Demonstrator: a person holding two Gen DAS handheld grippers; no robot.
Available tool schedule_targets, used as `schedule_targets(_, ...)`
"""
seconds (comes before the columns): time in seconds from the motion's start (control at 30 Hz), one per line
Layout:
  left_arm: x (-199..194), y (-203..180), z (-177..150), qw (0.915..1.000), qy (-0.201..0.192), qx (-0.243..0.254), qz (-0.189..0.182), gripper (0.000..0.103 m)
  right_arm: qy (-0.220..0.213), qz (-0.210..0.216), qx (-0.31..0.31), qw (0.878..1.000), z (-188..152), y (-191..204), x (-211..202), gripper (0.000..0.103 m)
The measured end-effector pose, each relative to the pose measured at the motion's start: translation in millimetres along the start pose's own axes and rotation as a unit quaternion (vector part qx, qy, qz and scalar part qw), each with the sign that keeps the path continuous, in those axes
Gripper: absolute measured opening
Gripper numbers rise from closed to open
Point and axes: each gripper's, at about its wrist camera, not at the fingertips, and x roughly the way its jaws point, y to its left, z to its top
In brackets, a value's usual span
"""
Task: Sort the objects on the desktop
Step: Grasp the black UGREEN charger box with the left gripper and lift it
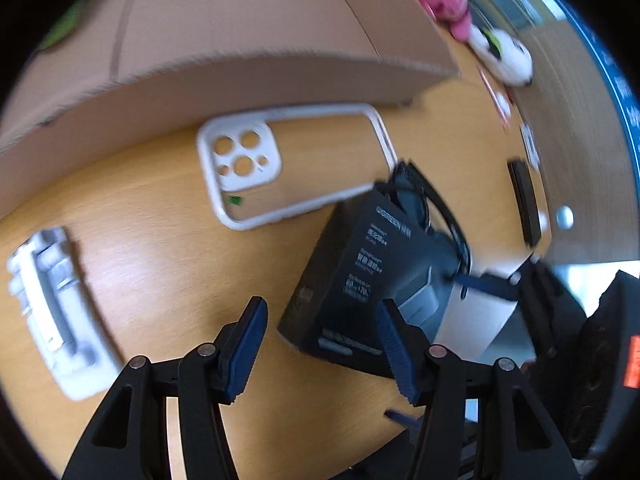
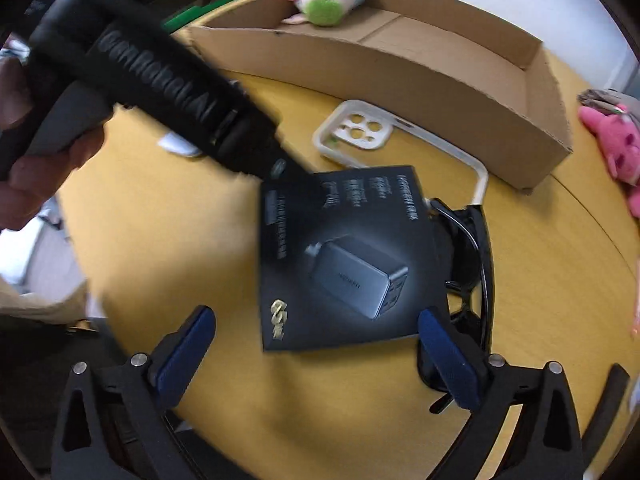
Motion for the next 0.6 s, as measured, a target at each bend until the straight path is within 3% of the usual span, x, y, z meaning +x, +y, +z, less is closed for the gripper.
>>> schedule_targets(0.07, 6.5, 1.5, 4.0, 0.9996, 0.004, 0.002, -0.027, 0.056, 0.001, -0.021, 0.015, 1.0, -1.0, -2.9, 1.5, 0.103)
schedule_targets(0.17, 16.6, 0.0, 8.0, 0.9986, 0.009, 0.003, -0.051, 0.067, 0.021, -0.035, 0.028, 0.999, -8.5, -8.9, 8.2, 0.103)
schedule_targets(0.3, 24.8, 2.8, 3.6, 0.9964, 0.003, -0.014, -0.083, 0.07, 0.064, -0.003, 0.025, 0.998, -20.7, -9.3, 32.0, 0.101)
schedule_targets(0.47, 23.7, 1.0, -6.4, 0.9967, -0.018, -0.034, -0.072, 0.069, 0.051, 0.001, 0.008, 0.999, -18.9, -2.4, 38.8, 0.098)
schedule_targets(0.6, 24.4, -2.4, -15.1, 0.9962, -0.021, -0.048, -0.069, 0.069, 0.033, 0.002, 0.035, 0.999, -17.3, -21.6, 34.1, 0.081)
